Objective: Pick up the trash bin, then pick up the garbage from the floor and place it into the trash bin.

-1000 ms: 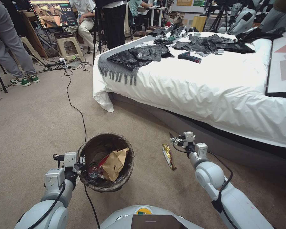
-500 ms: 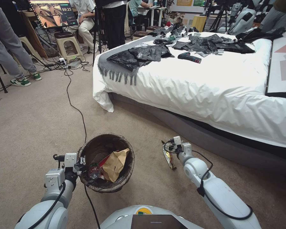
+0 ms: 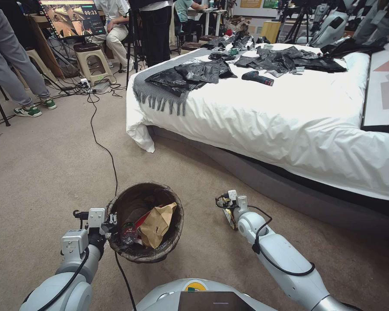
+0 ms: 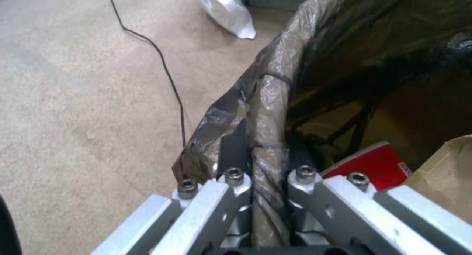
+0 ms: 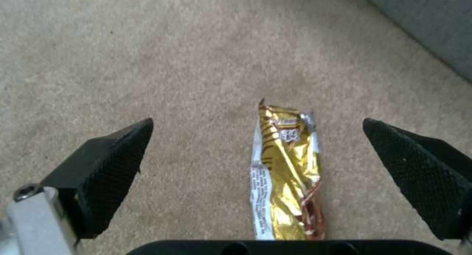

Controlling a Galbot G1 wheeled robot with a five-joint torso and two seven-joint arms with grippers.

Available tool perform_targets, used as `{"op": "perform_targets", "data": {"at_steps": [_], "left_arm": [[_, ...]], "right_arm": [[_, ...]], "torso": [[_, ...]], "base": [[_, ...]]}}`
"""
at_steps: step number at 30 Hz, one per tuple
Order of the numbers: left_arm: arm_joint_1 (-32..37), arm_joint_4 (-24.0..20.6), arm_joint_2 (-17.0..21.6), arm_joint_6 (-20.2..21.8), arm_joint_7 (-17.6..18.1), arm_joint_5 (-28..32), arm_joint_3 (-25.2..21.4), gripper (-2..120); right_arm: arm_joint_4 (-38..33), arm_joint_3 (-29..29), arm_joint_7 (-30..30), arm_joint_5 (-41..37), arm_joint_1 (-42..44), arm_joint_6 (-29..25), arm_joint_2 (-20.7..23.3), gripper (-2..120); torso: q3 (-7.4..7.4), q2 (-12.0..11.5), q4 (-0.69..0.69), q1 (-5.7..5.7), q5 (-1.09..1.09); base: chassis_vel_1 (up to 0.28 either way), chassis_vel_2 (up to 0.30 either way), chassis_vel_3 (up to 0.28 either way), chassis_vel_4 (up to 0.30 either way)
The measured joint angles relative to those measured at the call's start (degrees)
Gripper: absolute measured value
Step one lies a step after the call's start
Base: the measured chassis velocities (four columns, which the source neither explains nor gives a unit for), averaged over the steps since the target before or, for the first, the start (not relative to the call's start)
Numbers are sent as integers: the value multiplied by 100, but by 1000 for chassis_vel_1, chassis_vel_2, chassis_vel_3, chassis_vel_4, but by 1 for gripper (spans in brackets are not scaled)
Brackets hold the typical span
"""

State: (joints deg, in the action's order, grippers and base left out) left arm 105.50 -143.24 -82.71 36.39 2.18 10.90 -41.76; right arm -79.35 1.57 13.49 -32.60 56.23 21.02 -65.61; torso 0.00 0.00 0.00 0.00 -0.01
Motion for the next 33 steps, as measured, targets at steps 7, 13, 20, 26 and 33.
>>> {"op": "perform_targets", "data": {"at_steps": [7,13,20,26,33], "left_arm": [[-21,0,1,2,-1,10,10,2],[-37,0,-3,3,-1,10,10,2],[-56,0,-14,6,-1,11,10,2],[-91,0,-42,8,-1,9,13,2],[-104,0,-58,12,-9,2,15,2]], "right_arm": [[405,-115,10,-88,-191,54,-209,100],[668,-225,28,-135,-325,81,-316,100],[898,-281,172,-160,-436,165,-439,100],[920,-301,227,-161,-491,220,-339,100],[1012,-281,249,-160,-517,225,-318,100]], "torso": [[0,0,1,0,1],[0,0,0,0,0],[-1,0,1,0,1],[-1,0,0,0,0],[-1,0,0,0,1]], "base": [[0,0,0,0],[0,0,0,0],[0,0,0,0],[0,0,0,0],[0,0,0,0]]}}
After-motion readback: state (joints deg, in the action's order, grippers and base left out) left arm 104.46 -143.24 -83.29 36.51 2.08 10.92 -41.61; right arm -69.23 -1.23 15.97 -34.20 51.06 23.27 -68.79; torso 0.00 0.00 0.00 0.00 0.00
